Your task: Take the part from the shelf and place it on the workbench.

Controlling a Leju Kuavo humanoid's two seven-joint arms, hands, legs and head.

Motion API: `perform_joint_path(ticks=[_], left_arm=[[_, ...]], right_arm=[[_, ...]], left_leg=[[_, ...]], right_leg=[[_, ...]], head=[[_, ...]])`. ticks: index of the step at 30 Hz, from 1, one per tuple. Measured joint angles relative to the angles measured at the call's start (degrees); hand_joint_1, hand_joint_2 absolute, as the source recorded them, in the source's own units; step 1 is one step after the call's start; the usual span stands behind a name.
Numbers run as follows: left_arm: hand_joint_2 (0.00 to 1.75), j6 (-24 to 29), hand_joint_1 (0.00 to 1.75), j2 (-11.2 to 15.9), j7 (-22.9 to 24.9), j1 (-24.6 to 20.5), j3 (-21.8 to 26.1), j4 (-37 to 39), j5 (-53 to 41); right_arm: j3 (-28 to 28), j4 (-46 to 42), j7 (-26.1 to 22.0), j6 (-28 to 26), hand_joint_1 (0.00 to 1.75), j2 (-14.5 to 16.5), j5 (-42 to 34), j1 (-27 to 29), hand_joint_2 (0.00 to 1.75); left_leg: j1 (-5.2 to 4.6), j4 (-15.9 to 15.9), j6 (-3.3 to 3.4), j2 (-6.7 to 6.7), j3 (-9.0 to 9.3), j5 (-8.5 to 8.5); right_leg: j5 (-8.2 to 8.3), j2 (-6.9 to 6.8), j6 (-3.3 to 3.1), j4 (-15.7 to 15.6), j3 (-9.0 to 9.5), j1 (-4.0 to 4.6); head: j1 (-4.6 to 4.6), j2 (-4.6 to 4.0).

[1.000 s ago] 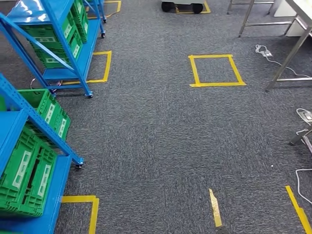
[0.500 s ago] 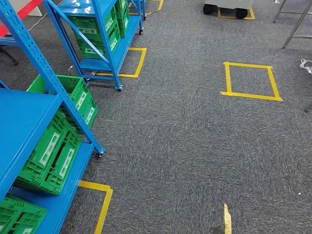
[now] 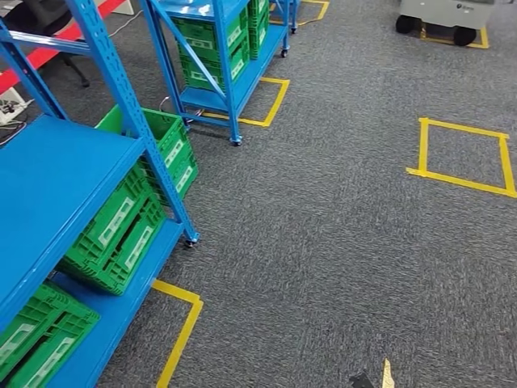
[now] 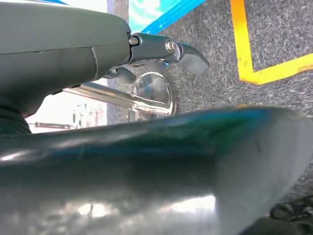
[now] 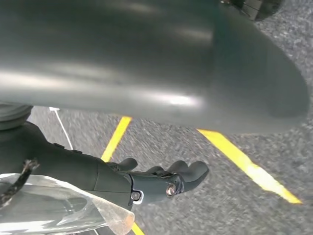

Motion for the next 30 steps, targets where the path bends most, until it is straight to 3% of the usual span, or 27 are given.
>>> perform_joint_path(ticks=[2, 3, 5, 6, 8, 9, 10, 11, 13, 15, 17, 19, 21, 23, 24, 25, 27, 28, 30], left_arm=[[0.0, 0.02, 0.0, 0.05, 0.02, 0.09, 0.0, 0.02, -0.02], [0.0, 0.05, 0.0, 0.04, 0.04, 0.26, 0.01, 0.04, -0.03], [0.0, 0.14, 0.0, -0.01, 0.08, 0.34, 0.03, 0.08, -0.05], [0.0, 0.17, 0.0, -0.09, 0.09, 0.27, 0.03, 0.09, -0.08], [0.0, 0.18, 0.0, -0.23, 0.08, 0.09, 0.02, 0.13, -0.1], [0.0, 0.18, 0.0, -0.28, 0.09, 0.09, 0.03, 0.14, -0.12], [0.0, 0.18, 0.0, -0.28, 0.09, 0.13, 0.03, 0.15, -0.16], [0.0, 0.18, 0.0, -0.3, 0.1, 0.17, 0.03, 0.16, -0.21], [0.0, 0.18, 0.0, -0.31, 0.1, 0.13, 0.02, 0.16, -0.37], [0.0, 0.21, 0.0, -0.29, 0.12, 0.02, 0.02, 0.16, -0.57], [0.0, 0.26, 0.0, -0.25, 0.2, 0.16, 0.01, 0.19, -0.74], [0.0, 0.3, 0.0, -0.23, 0.26, 0.37, -0.01, 0.23, -0.84], [0.0, 0.35, 0.0, -0.23, 0.27, 0.24, -0.03, 0.25, -0.96], [0.0, 0.39, 0.0, -0.24, 0.28, 0.05, -0.05, 0.25, -1.04], [0.0, 0.4, 0.0, -0.25, 0.28, 0.06, -0.06, 0.25, -1.05], [0.0, 0.4, 0.0, -0.26, 0.28, 0.14, -0.07, 0.25, -1.05], [0.0, 0.4, 0.0, -0.26, 0.27, 0.29, -0.07, 0.26, -1.04], [0.0, 0.4, 0.0, -0.22, 0.27, 0.26, -0.07, 0.27, -1.01], [0.0, 0.41, 0.0, -0.14, 0.21, -0.03, -0.07, 0.27, -0.82]], right_arm=[[0.2, -0.08, 0.01, 0.01, 0.0, 0.01, 0.09, -0.16, 0.0], [0.3, -0.16, 0.01, 0.01, 0.0, 0.01, 0.18, -0.29, 0.0], [0.46, -0.31, 0.03, -0.01, 0.0, 0.01, 0.33, -0.47, 0.0], [0.51, -0.32, 0.05, -0.02, 0.0, 0.01, 0.4, -0.48, 0.0], [0.6, -0.32, 0.23, -0.02, 0.0, 0.01, 0.48, -0.26, 0.0], [0.67, -0.32, 0.34, -0.02, 0.0, 0.01, 0.52, -0.12, 0.0], [0.75, -0.32, 0.44, -0.04, 0.0, 0.01, 0.57, -0.02, 0.0], [0.84, -0.32, 0.49, -0.07, 0.0, 0.0, 0.61, 0.04, 0.0], [0.98, -0.32, 0.56, -0.12, 0.0, 0.01, 0.66, 0.1, 0.0], [1.07, -0.32, 0.59, -0.18, 0.0, 0.02, 0.69, 0.1, 0.0], [1.14, -0.32, 0.68, -0.24, 0.0, 0.02, 0.81, 0.08, 0.0], [1.19, -0.33, 0.74, -0.3, 0.0, -0.02, 0.96, 0.09, 0.0], [1.23, -0.34, 0.74, -0.37, 0.0, -0.05, 1.02, 0.18, 0.0], [1.26, -0.34, 0.74, -0.38, 0.0, -0.05, 1.02, 0.34, 0.0], [1.27, -0.34, 0.75, -0.38, 0.0, -0.05, 1.02, 0.35, 0.0], [1.29, -0.34, 0.75, -0.38, 0.0, -0.05, 1.03, 0.3, 0.0], [1.35, -0.34, 0.76, -0.39, 0.0, -0.05, 1.05, 0.16, 0.0], [1.38, -0.34, 0.77, -0.39, 0.0, -0.03, 1.08, 0.13, 0.0], [1.41, -0.36, 0.79, -0.45, 0.0, 0.02, 1.14, 0.09, 0.0]], left_leg=[[0.04, -0.74, 0.36, -1.07, 0.01, 0.16], [0.24, -1.25, 0.53, -1.68, 0.22, 0.43], [0.79, -2.2, 0.89, -2.9, 0.62, 1.01], [0.91, -2.32, 0.97, -3.58, 0.59, 1.11], [1.08, -2.27, 1.0, -5.19, 0.47, 1.16], [1.17, -2.21, 0.93, -6.05, 0.5, 1.16], [1.32, -2.11, 0.77, -6.9, 0.56, 1.13], [1.51, -1.94, 0.5, -7.74, 0.64, 1.02], [1.83, -1.17, -0.31, -9.29, 0.48, 0.63], [1.92, -0.37, -1.1, -10.65, -0.26, 0.54], [2.0, -0.09, -1.65, -11.78, -0.95, 0.76], [1.92, 1.29, -2.11, -9.83, -1.74, -0.15], [1.79, 6.84, -2.49, -6.14, -4.33, -3.3], [1.8, 14.55, -2.57, -4.77, -7.97, -6.6], [1.79, 16.74, -2.45, -4.67, -8.97, -7.01], [1.74, 16.73, -2.21, -4.63, -8.9, -6.23], [1.33, 10.95, -1.24, -3.91, -5.88, -2.22], [0.89, 7.33, -0.52, -2.59, -3.98, -0.62], [0.07, 2.32, 0.69, -0.33, -1.47, 0.33]], right_leg=[[-0.17, -1.28, 0.35, -0.13, 0.05, 0.12], [-0.55, -0.71, 0.58, 0.11, 0.01, 0.09], [-2.8, 2.58, 1.11, 3.54, -1.5, -0.13], [-4.49, 4.61, 1.35, 7.04, -3.13, -0.37], [-7.11, 6.16, 1.78, 14.23, -6.78, -0.76], [-7.04, 6.32, 2.0, 15.8, -7.75, -0.95], [-5.73, 6.41, 2.24, 14.99, -7.63, -1.14], [-3.43, 6.76, 2.54, 12.0, -6.46, -1.42], [0.13, 9.27, 3.22, 4.58, -3.2, -2.08], [0.49, 11.26, 2.96, 1.27, -1.47, -2.31], [0.21, 10.47, 2.14, 1.1, -1.22, -2.2], [0.29, 9.12, 1.57, 1.05, -1.18, -2.19], [0.19, 7.47, 0.95, 1.0, -1.11, -1.94], [-0.04, 5.52, 0.51, 1.01, -1.07, -1.53], [-0.17, 4.61, 0.34, 1.01, -0.99, -1.34], [-0.31, 3.82, 0.17, 1.01, -0.86, -1.17], [-0.7, 2.44, -0.03, 0.99, -0.29, -0.81], [-0.96, 1.75, -0.02, 0.99, -0.06, -0.6], [-1.39, 0.38, 0.2, 0.95, 0.22, -0.28]], head=[[0.04, 0.01], [0.18, 0.0], [0.43, 0.01], [0.61, 0.0], [0.74, -0.01], [0.76, -0.01], [0.76, -0.01], [0.76, -0.01], [0.97, -0.01], [1.18, 0.0], [1.13, 0.0], [0.77, -0.01], [0.32, -0.01], [0.17, -0.01], [0.16, -0.01], [0.17, -0.01], [0.16, -0.01], [0.21, -0.01], [0.15, -0.01]])
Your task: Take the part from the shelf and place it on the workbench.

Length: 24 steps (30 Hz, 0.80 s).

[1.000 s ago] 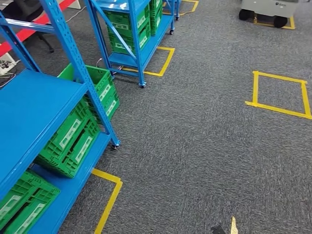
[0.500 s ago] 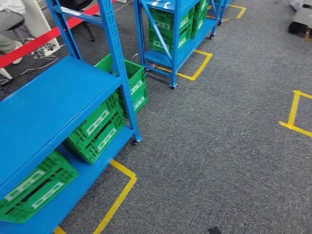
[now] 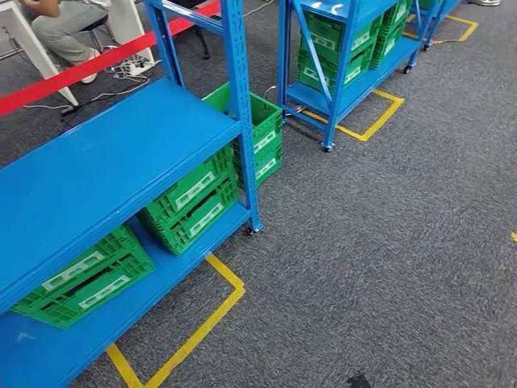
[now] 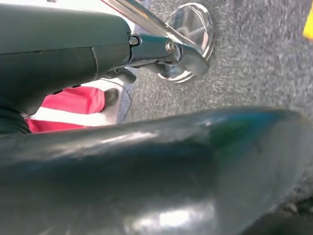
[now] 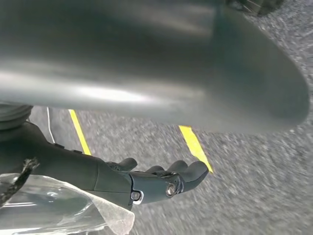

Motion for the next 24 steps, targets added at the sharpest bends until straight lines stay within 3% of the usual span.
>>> perform_joint_path(ticks=[1, 3, 5, 7, 9, 10, 11, 12, 14, 16, 18, 19, 21, 22, 24], left_arm=[[0.0, -0.01, 0.0, 0.04, -0.07, -0.09, 0.0, 0.0, 0.22], [0.0, -0.18, 0.0, 0.03, -0.29, 0.07, 0.02, 0.02, 0.88], [0.0, -0.42, 0.0, -0.01, -0.51, 0.32, 0.08, 0.04, 1.58], [0.0, -0.63, 0.0, -0.1, -0.68, 0.21, 0.13, 0.06, 1.99], [0.0, -0.79, 0.0, -0.2, -0.79, 0.08, 0.24, 0.07, 2.2], [0.0, -0.82, 0.0, -0.21, -0.82, 0.11, 0.34, 0.07, 2.31], [0.0, -0.85, 0.0, -0.2, -0.82, 0.18, 0.45, 0.07, 2.4], [0.0, -0.86, 0.0, -0.19, -0.83, 0.25, 0.54, 0.07, 2.48], [0.0, -0.86, 0.0, -0.13, -0.83, 0.28, 0.62, 0.07, 2.56], [0.0, -0.87, 0.0, -0.06, -0.84, 0.23, 0.69, 0.07, 2.61], [0.0, -0.87, 0.0, -0.02, -0.89, 0.44, 0.9, 0.07, 2.8], [0.0, -0.86, 0.0, -0.01, -0.94, 0.59, 1.02, 0.07, 2.93], [0.0, -0.82, 0.0, -0.03, -1.08, 0.64, 1.25, 0.07, 3.21], [0.0, -0.79, 0.0, -0.08, -1.14, 0.54, 1.33, 0.07, 3.35], [0.0, -0.75, 0.0, -0.16, -1.27, 0.37, 1.45, 0.07, 3.63]], right_arm=[[0.03, -0.01, 0.01, -0.04, 0.0, 0.05, 0.04, -0.04, 0.0], [0.15, -0.16, 0.0, -0.14, 0.0, 0.09, 0.16, -0.18, 0.0], [0.31, -0.36, -0.11, -0.34, 0.0, 0.1, 0.27, -0.24, 0.0], [0.43, -0.43, -0.22, -0.52, 0.0, 0.1, 0.32, -0.1, 0.0], [0.51, -0.4, -0.25, -0.63, 0.0, 0.1, 0.34, 0.28, 0.0], [0.54, -0.39, -0.27, -0.71, 0.0, 0.1, 0.35, 0.45, 0.0], [0.56, -0.38, -0.32, -0.8, 0.0, 0.1, 0.37, 0.56, 0.0], [0.58, -0.38, -0.36, -0.9, 0.0, 0.09, 0.39, 0.59, 0.0], [0.67, -0.34, -0.45, -1.03, 0.0, 0.11, 0.41, 0.59, 0.0], [0.85, -0.26, -0.52, -1.1, 0.0, 0.15, 0.48, 0.64, 0.0], [0.97, -0.23, -0.57, -1.15, 0.0, 0.16, 0.56, 0.68, 0.0], [0.99, -0.23, -0.58, -1.19, 0.0, 0.15, 0.58, 0.65, 0.0], [1.01, -0.23, -0.68, -1.29, 0.0, 0.13, 0.63, 0.62, 0.0], [1.02, -0.23, -0.72, -1.33, 0.0, 0.11, 0.66, 0.68, 0.0], [1.04, -0.23, -0.74, -1.36, 0.0, 0.11, 0.67, 0.85, 0.0]], left_leg=[[-0.27, -0.77, 0.33, 0.41, 0.28, -0.43], [-0.13, -2.1, 0.48, -0.78, 0.62, -0.35], [0.43, -3.34, 0.54, -2.12, 1.23, 0.22], [0.82, -3.78, 0.6, -3.53, 1.49, 0.45], [0.94, -3.76, 0.61, -5.25, 1.53, 0.42], [1.02, -3.72, 0.54, -6.12, 1.62, 0.36], [1.16, -3.62, 0.36, -6.99, 1.75, 0.26], [1.34, -3.39, 0.05, -7.75, 1.87, 0.06], [1.63, -2.48, -0.86, -9.22, 1.69, -0.51], [1.73, -1.73, -1.65, -10.53, 1.06, -0.69], [1.86, -1.62, -2.1, -11.58, 0.61, -0.52], [1.85, -1.22, -2.35, -10.94, 0.37, -0.8], [1.82, 2.49, -2.88, -7.84, -1.45, -2.99], [1.78, 6.04, -3.13, -5.99, -3.19, -4.72], [1.85, 13.11, -3.34, -4.54, -6.79, -7.34]], right_leg=[[-0.08, -0.76, 0.15, -0.09, 0.05, 0.11], [-0.28, -1.59, 0.45, -0.33, 0.4, 0.16], [-1.59, 1.37, 0.92, 1.64, -0.43, -0.02], [-4.39, 5.19, 1.45, 8.09, -3.81, -0.38], [-6.1, 6.07, 2.0, 14.68, -7.78, -0.73], [-5.41, 6.09, 2.27, 15.48, -8.72, -0.91], [-3.6, 6.16, 2.57, 14.04, -8.59, -1.13], [-1.07, 6.56, 2.91, 10.65, -7.41, -1.43], [1.84, 9.05, 3.37, 3.9, -4.52, -2.01], [1.79, 10.63, 2.79, 1.43, -3.13, -2.1], [1.85, 9.54, 1.81, 1.26, -2.84, -2.01], [1.91, 8.92, 1.44, 1.2, -2.76, -2.03], [1.95, 7.46, 0.76, 0.99, -2.57, -2.02], [1.87, 6.63, 0.47, 0.96, -2.52, -1.86], [1.66, 4.78, 0.11, 0.94, -2.46, -1.61]], head=[[-0.04, 0.0], [-0.17, 0.0], [-0.13, 0.01], [0.06, 0.01], [0.13, 0.01], [0.13, 0.01], [0.11, 0.01], [0.11, 0.0], [0.26, 0.0], [0.38, 0.0], [0.37, 0.0], [0.27, 0.0], [-0.1, 0.0], [-0.31, 0.0], [-0.39, 0.0]])
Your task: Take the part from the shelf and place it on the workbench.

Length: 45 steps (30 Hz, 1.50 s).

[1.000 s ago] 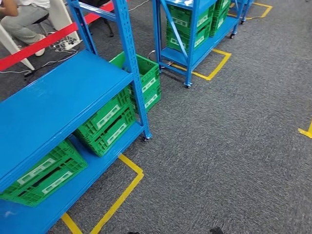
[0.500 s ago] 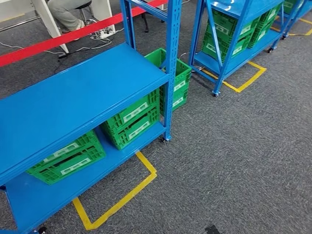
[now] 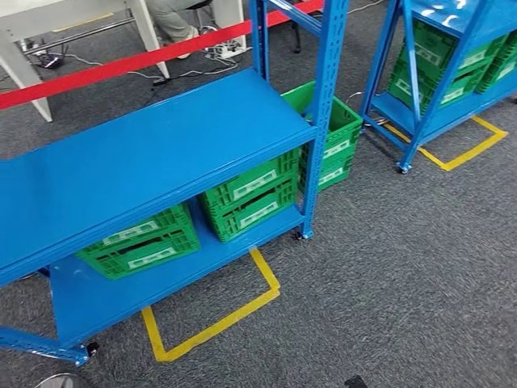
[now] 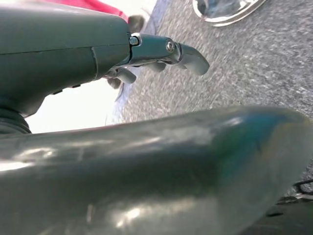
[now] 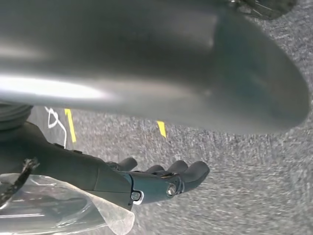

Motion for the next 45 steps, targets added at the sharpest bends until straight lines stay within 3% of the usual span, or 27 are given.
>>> perform_joint_path(ticks=[1, 2, 3, 5, 7, 8, 10, 12, 14, 15, 16, 17, 19, 21, 23, 25, 27, 29, 31, 32, 34, 36, 38, 40, 42, 44, 45], left_arm=[[0.0, 0.03, 0.0, -0.04, -0.06, 0.03, 0.03, 0.0, 0.16], [0.0, 0.08, 0.0, -0.06, -0.16, 0.12, 0.08, 0.0, 0.33], [0.0, 0.14, 0.0, -0.08, -0.3, 0.22, 0.19, 0.0, 0.53], [0.0, 0.28, 0.0, -0.1, -0.77, 0.26, 0.54, 0.0, 1.04], [0.0, 0.42, 0.0, -0.11, -1.33, -0.03, 0.96, 0.0, 1.55], [0.0, 0.48, 0.0, -0.11, -1.58, -0.12, 1.15, 0.0, 1.75], [0.0, 0.65, 0.0, -0.18, -1.89, 0.05, 1.47, 0.0, 2.04], [0.0, 0.84, 0.0, -0.26, -2.0, 0.25, 1.75, -0.01, 2.25], [0.0, 0.93, 0.0, -0.41, -2.11, 0.14, 1.94, -0.02, 2.38], [0.0, 0.93, 0.0, -0.49, -2.18, 0.06, 2.0, -0.02, 2.4], [0.0, 0.93, 0.0, -0.57, -2.24, 0.05, 2.05, -0.02, 2.41], [0.0, 0.94, 0.0, -0.61, -2.28, 0.08, 2.12, -0.02, 2.41], [0.0, 0.95, 0.0, -0.66, -2.37, 0.18, 2.28, -0.02, 2.43], [0.0, 0.97, 0.0, -0.69, -2.53, 0.16, 2.39, -0.02, 2.44], [0.0, 1.01, 0.0, -0.7, -2.75, 0.13, 2.44, -0.02, 2.44], [0.0, 1.06, 0.0, -0.68, -2.87, 0.28, 2.46, -0.02, 2.44], [0.0, 1.15, 0.0, -0.67, -2.93, 0.36, 2.48, -0.02, 2.43], [0.0, 1.21, 0.0, -0.68, -2.98, 0.21, 2.48, -0.02, 2.41], [0.0, 1.21, 0.0, -0.67, -2.99, 0.13, 2.48, -0.02, 2.4], [0.0, 1.2, 0.0, -0.67, -2.99, 0.19, 2.48, -0.02, 2.4], [0.0, 1.2, 0.0, -0.67, -2.99, 0.39, 2.48, -0.02, 2.4], [0.0, 1.24, 0.0, -0.62, -2.99, 0.37, 2.48, -0.04, 2.35], [0.0, 1.38, 0.0, -0.63, -3.03, 0.19, 2.47, -0.09, 2.12], [0.0, 1.66, 0.0, -0.7, -3.06, 0.38, 2.46, -0.16, 1.85], [0.0, 2.0, 0.0, -0.79, -3.06, 0.74, 2.48, -0.28, 1.64], [0.0, 2.21, 0.0, -0.95, -3.06, 0.69, 2.5, -0.4, 1.45], [0.0, 2.25, 0.0, -1.04, -3.06, 0.58, 2.5, -0.44, 1.41]], right_arm=[[0.0, 0.0, 0.0, 0.0, 0.0, 0.0, 0.01, 0.02, 0.0], [0.01, 0.0, -0.01, 0.0, 0.0, 0.0, 0.02, -0.04, 0.0], [0.03, 0.0, -0.02, 0.0, 0.0, 0.01, 0.03, -0.12, 0.0], [0.11, 0.0, -0.04, -0.01, 0.0, 0.02, 0.04, -0.24, 0.0], [0.21, 0.0, -0.08, -0.03, 0.0, 0.04, 0.03, -0.24, 0.0], [0.27, 0.0, -0.1, -0.04, 0.0, 0.06, 0.02, -0.27, 0.0], [0.35, -0.06, -0.15, -0.08, 0.0, 0.1, 0.02, -0.5, 0.0], [0.37, -0.14, -0.24, -0.15, 0.0, 0.12, 0.02, -0.71, 0.0], [0.37, -0.15, -0.26, -0.16, 0.0, 0.11, 0.01, -0.63, 0.0], [0.37, -0.14, -0.23, -0.11, 0.0, 0.11, 0.0, -0.49, 0.0], [0.37, -0.13, -0.2, -0.05, 0.0, 0.11, -0.01, -0.33, 0.0], [0.37, -0.13, -0.17, -0.01, 0.0, 0.11, -0.02, -0.2, 0.0], [0.37, -0.11, -0.15, 0.02, 0.0, 0.11, -0.03, -0.1, 0.0], [0.38, -0.08, -0.07, 0.04, 0.0, 0.11, -0.07, -0.11, 0.0], [0.4, -0.04, 0.05, 0.1, 0.0, 0.11, -0.11, -0.15, 0.0], [0.45, -0.05, 0.13, 0.16, 0.0, 0.2, -0.14, -0.23, 0.0], [0.47, -0.06, 0.16, 0.16, 0.0, 0.25, -0.14, -0.25, 0.0], [0.46, -0.07, 0.16, 0.14, 0.0, 0.22, -0.15, -0.13, 0.0], [0.46, -0.07, 0.17, 0.15, 0.0, 0.22, -0.17, 0.06, 0.0], [0.47, -0.07, 0.18, 0.15, 0.0, 0.22, -0.17, 0.08, 0.0], [0.48, -0.07, 0.18, 0.15, 0.0, 0.24, -0.18, -0.02, 0.0], [0.48, -0.07, 0.17, 0.15, 0.0, 0.29, -0.19, -0.08, 0.0], [0.48, -0.07, 0.17, 0.18, 0.0, 0.34, -0.27, -0.08, 0.0], [0.48, -0.16, 0.19, 0.21, 0.0, 0.35, -0.7, -0.22, 0.0], [0.36, -0.3, 0.32, 0.34, 0.0, 0.36, -1.77, -0.41, 0.0], [0.09, -0.36, 0.55, 0.76, 0.0, 0.36, -2.9, -0.42, 0.0], [-0.05, -0.34, 0.66, 1.04, 0.0, 0.36, -3.26, -0.31, 0.0]], left_leg=[[0.01, 1.47, 0.07, 0.19, -0.78, 0.08], [-0.03, 0.68, 0.28, 0.32, -0.43, 1.28], [-0.16, -2.15, 0.67, 0.69, 0.94, 3.34], [-0.93, -9.59, 1.96, 3.36, 4.61, 6.85], [-1.74, -13.81, 2.99, 5.81, 6.61, 7.3], [-1.93, -14.33, 3.18, 5.9, 6.75, 6.95], [-1.69, -15.31, 3.28, 4.39, 7.01, 7.17], [-1.14, -16.3, 3.47, 2.83, 7.59, 7.68], [-0.82, -16.6, 3.69, 1.22, 7.79, 7.83], [-0.79, -16.59, 3.74, 0.31, 7.79, 7.8], [-0.78, -16.57, 3.77, -0.62, 7.85, 7.76], [-0.76, -16.54, 3.71, -1.56, 7.97, 7.71], [-0.64, -16.29, 3.35, -3.28, 8.28, 7.46], [-0.66, -15.61, 2.72, -4.69, 8.19, 7.02], [-0.64, -15.06, 2.13, -5.9, 7.67, 6.92], [-0.49, -14.86, 1.7, -6.67, 7.3, 6.92], [-0.54, -12.8, 1.12, -4.46, 6.27, 5.58], [-0.44, -6.42, 0.46, -1.09, 3.06, 2.4], [-0.15, 0.19, 0.11, 0.05, -0.41, 0.23], [-0.08, 1.08, 0.1, 0.21, -0.95, 0.64], [-0.18, -3.72, 0.62, 0.91, 1.31, 4.4], [-0.9, -11.09, 1.75, 3.59, 4.99, 7.43], [-1.58, -14.34, 2.53, 5.28, 6.5, 7.53], [-1.48, -15.21, 2.74, 4.25, 6.72, 7.48], [-1.03, -16.22, 3.01, 3.22, 7.36, 7.85], [-0.74, -16.69, 3.32, 2.34, 7.76, 7.96], [-0.71, -16.69, 3.44, 1.83, 7.77, 7.89]], right_leg=[[-0.12, -0.85, -0.09, 0.0, 0.07, 0.12], [-0.26, -1.6, -0.15, 0.0, 0.22, 0.23], [-0.42, -2.29, -0.14, -0.03, 0.46, 0.36], [-0.83, -3.61, 0.01, -0.13, 1.06, 0.69], [-1.13, -5.07, 0.36, -0.38, 1.43, 0.99], [-1.21, -5.91, 0.54, -0.58, 1.61, 1.12], [-1.48, -6.87, 0.92, -0.84, 2.05, 1.18], [-3.19, -3.87, 1.37, 1.72, 1.04, 1.08], [-6.34, 0.14, 1.69, 8.65, -2.57, 0.83], [-7.52, 0.91, 1.84, 12.27, -4.64, 0.77], [-7.72, 1.16, 1.96, 14.46, -6.12, 0.73], [-6.71, 1.26, 2.06, 14.55, -6.67, 0.69], [-2.0, 2.08, 2.3, 8.56, -4.74, 0.42], [0.81, 4.66, 2.33, 2.08, -1.97, 0.01], [0.7, 5.96, 1.8, 0.34, -0.91, -0.04], [0.77, 4.8, 1.01, 0.14, -0.59, 0.0], [0.77, 3.45, 0.29, -0.12, -0.26, -0.11], [0.56, 1.81, -0.27, -0.26, 0.0, -0.01], [0.26, -0.03, -0.53, -0.27, 0.16, 0.14], [0.11, -0.83, -0.56, -0.26, 0.29, 0.19], [-0.25, -2.24, -0.49, -0.28, 0.8, 0.29], [-0.73, -3.54, -0.15, -0.36, 1.21, 0.46], [-1.1, -4.89, 0.38, -0.52, 1.46, 0.65], [-1.35, -5.96, 0.9, -0.84, 1.97, 0.74], [-2.47, -3.91, 1.32, 0.5, 1.68, 0.71], [-5.21, -0.34, 1.58, 6.31, -1.25, 0.64], [-6.61, 0.62, 1.69, 10.18, -3.47, 0.62]], head=[[-0.02, 0.0], [-0.01, 0.0], [-0.02, 0.0], [-0.01, 0.0], [-0.04, 0.0], [-0.01, 0.0], [0.1, 0.0], [0.31, -0.01], [0.63, -0.01], [0.72, 0.01], [0.78, 0.01], [0.8, 0.01], [0.81, 0.0], [0.88, 0.01], [0.83, 0.01], [0.76, 0.01], [0.37, 0.01], [-0.08, 0.0], [-0.12, 0.0], [-0.13, 0.0], [-0.14, 0.0], [-0.14, 0.0], [-0.15, 0.01], [-0.16, 0.01], [-0.01, 0.01], [0.27, 0.01], [0.32, 0.01]])
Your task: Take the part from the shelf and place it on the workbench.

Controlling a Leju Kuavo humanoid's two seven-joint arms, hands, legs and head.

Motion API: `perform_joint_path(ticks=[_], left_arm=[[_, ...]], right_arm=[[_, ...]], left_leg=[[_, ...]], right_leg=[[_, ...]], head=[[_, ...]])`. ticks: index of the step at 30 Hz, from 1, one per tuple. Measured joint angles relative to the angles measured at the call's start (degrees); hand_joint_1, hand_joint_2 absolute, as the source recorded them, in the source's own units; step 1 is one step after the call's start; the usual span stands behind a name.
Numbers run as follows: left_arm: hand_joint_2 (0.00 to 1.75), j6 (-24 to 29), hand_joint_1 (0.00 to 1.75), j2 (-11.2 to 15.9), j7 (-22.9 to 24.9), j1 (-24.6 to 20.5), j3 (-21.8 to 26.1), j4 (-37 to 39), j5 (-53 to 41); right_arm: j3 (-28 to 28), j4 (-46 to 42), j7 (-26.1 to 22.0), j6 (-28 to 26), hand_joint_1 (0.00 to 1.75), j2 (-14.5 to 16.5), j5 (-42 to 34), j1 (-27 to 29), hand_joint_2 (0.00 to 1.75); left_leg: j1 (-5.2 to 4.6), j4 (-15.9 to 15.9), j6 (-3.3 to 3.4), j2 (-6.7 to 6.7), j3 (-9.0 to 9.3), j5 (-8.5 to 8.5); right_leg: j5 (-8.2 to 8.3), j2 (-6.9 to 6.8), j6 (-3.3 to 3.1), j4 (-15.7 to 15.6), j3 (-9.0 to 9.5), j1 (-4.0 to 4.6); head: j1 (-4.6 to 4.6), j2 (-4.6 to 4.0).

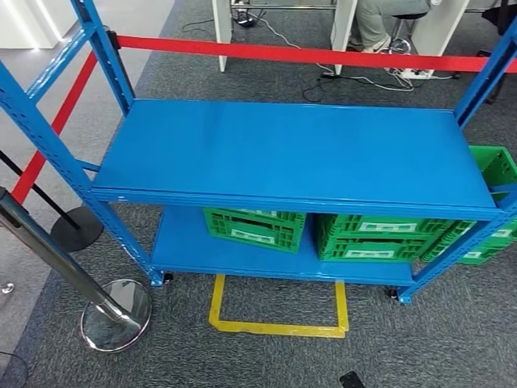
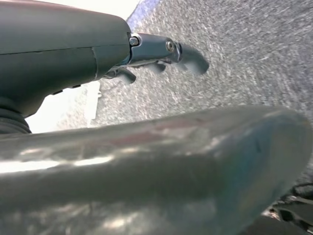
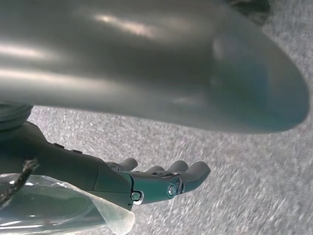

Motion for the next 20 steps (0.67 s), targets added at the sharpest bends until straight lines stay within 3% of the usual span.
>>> perform_joint_path(ticks=[1, 2, 3, 5, 7, 9, 11, 15, 20], left_arm=[[0.0, 0.02, 0.0, -0.1, 0.0, -0.05, -0.01, -0.03, -0.02], [0.0, 0.07, 0.0, -0.18, 0.0, -0.04, -0.01, -0.07, -0.02], [0.0, 0.16, 0.0, -0.19, 0.0, 0.05, -0.01, -0.13, -0.02], [0.0, 0.5, 0.0, -0.24, -0.06, 0.27, 0.0, -0.27, -0.02], [0.0, 0.8, 0.0, -0.28, -0.2, 0.32, 0.0, -0.49, -0.03], [0.87, 0.82, 0.0, -0.31, -0.15, 0.33, -0.01, -0.74, 0.01], [1.75, 0.21, 0.0, -0.34, 0.79, 0.43, 0.03, -0.9, 0.44], [1.75, -2.41, 0.0, -0.31, 2.22, 0.44, 0.68, -0.94, 2.06], [1.75, -3.39, 0.0, -0.33, 1.62, 0.45, 1.32, -0.94, 2.74]], right_arm=[[-0.1, 0.01, 0.04, 0.21, 0.0, 0.0, -0.28, 0.17, 0.0], [-0.2, 0.01, 0.1, 0.35, 0.0, 0.0, -0.57, 0.34, 0.0], [-0.33, 0.02, 0.17, 0.42, 0.0, 0.0, -0.91, 0.47, 0.0], [-0.84, 0.02, 0.33, 0.5, 0.0, -0.01, -1.75, 0.49, 0.0], [-1.38, 0.03, 0.46, 0.72, 0.0, 0.01, -2.6, 0.33, 0.87], [-1.81, 0.05, 0.58, 1.01, 0.0, 0.05, -3.47, 0.27, 1.75], [-2.52, 0.07, 0.82, 1.63, 0.0, 0.1, -4.64, 0.34, 1.75], [-3.7, 0.15, 0.93, 3.21, 0.0, 0.16, -5.75, 0.27, 1.75], [-4.48, 0.21, 0.6, 3.18, 0.0, 0.17, -6.48, 0.1, 1.75]], left_leg=[[0.0, 0.01, 0.04, -0.5, 0.06, -0.1], [0.01, 0.03, 0.01, -0.96, 0.19, -0.22], [0.05, 0.07, -0.11, -1.33, 0.39, -0.39], [0.17, 0.29, -0.61, -1.77, 0.91, -0.93], [0.06, 0.89, -1.27, -2.02, 1.05, -1.57], [-0.14, 1.21, -1.49, -2.17, 0.91, -1.79], [-0.19, 1.13, -0.8, -2.18, 0.96, -1.71], [-0.24, 0.95, 0.9, -2.17, 1.09, -1.64], [-0.23, 0.79, 1.18, -2.17, 1.16, -1.61]], right_leg=[[-0.7, 0.39, 0.12, 3.07, -2.01, -0.01], [-0.32, 0.53, 0.24, 4.46, -3.31, -0.03], [1.27, 0.55, 0.34, 3.58, -3.52, -0.07], [6.02, 0.6, 0.52, -3.2, -1.16, -0.25], [8.28, 0.79, 0.25, -8.98, 1.41, -0.32], [8.22, 0.9, -0.38, -10.16, 2.08, -0.27], [8.36, 0.9, -0.63, -10.18, 2.14, -0.3], [8.26, 0.99, -0.8, -10.26, 2.2, -0.21], [8.02, 0.95, -1.26, -10.25, 2.29, 0.05]], head=[[0.07, -0.01], [0.08, -0.01], [0.08, -0.01], [0.06, -0.01], [0.19, -0.01], [0.23, -0.01], [0.04, -0.01], [0.01, -0.01], [0.03, -0.01]])
